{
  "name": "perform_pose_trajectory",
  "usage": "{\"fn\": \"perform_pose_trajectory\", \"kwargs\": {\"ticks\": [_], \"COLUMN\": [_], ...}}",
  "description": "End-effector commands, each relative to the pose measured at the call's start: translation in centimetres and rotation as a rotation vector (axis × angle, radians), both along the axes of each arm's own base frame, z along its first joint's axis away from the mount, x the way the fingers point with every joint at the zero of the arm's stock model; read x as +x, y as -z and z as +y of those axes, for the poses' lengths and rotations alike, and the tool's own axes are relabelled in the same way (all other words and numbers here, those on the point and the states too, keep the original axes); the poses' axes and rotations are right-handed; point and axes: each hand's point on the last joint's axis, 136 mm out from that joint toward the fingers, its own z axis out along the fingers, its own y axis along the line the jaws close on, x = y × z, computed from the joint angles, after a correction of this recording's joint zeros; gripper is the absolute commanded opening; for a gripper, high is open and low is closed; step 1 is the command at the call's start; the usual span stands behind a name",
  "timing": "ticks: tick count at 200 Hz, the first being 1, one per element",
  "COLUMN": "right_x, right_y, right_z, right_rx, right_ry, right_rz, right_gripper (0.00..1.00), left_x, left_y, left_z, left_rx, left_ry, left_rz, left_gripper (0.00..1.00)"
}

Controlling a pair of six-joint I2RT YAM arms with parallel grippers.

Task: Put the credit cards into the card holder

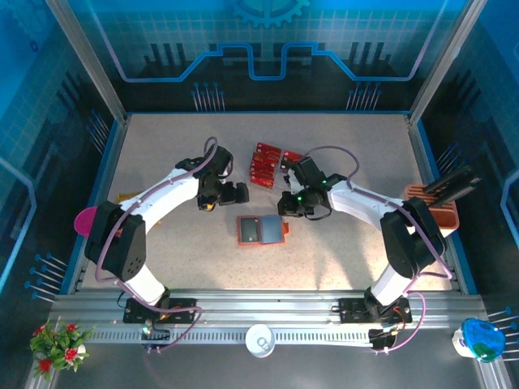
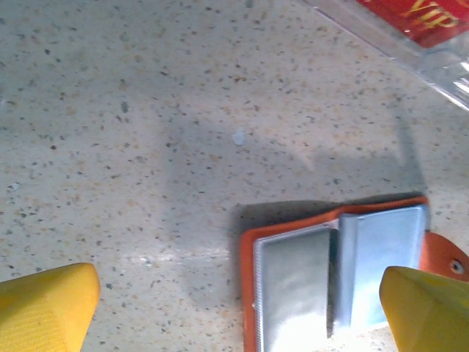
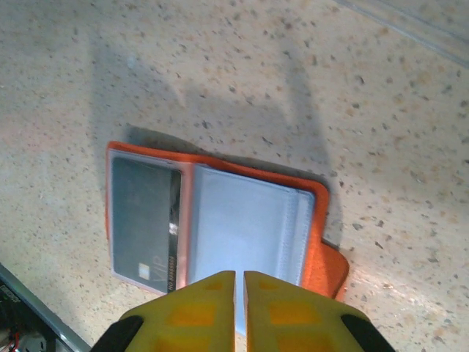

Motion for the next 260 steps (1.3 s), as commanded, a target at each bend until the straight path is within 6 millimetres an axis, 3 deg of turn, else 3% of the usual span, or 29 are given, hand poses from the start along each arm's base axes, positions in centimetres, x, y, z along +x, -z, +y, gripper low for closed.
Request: {"fn": "perform_pose_trajectory", "kwargs": {"ticks": [1,43,68,148,209,260], "right_x": [-0.6,-0.2,-0.1,0.2,-0.5,-1.6], "right_y": [0.5,1.8,2.8,3.9,5.3,6.7], "right_z": [0.1,0.6,0.9,1.1,1.6,3.2], "right_rx": [0.014,0.014,0.004,-0.02,-0.046,-0.058], "right_ry": [-0.032,-0.045,-0.055,-0.083,-0.114,-0.145], "right_rz": [0.013,0.032,0.05,0.068,0.102,0.139], "right_gripper": [0.12,0.09,0.08,0.07,0.06,0.05], "left_x": [-0.8,-3.1,-4.1,-5.5,-5.4,-5.4], "left_y": [-1.4,0.0,1.5,5.6,6.6,6.9], "left_z": [-2.5,-6.4,-7.5,-6.5,-6.5,-6.6], "left_rx": [-0.095,-0.089,-0.061,0.031,0.053,0.056], "left_ry": [0.011,0.092,0.12,0.143,0.163,0.18], "left_rz": [0.008,0.036,0.054,0.103,0.115,0.114], "left_gripper": [0.99,0.99,0.99,0.99,0.99,0.99]}}
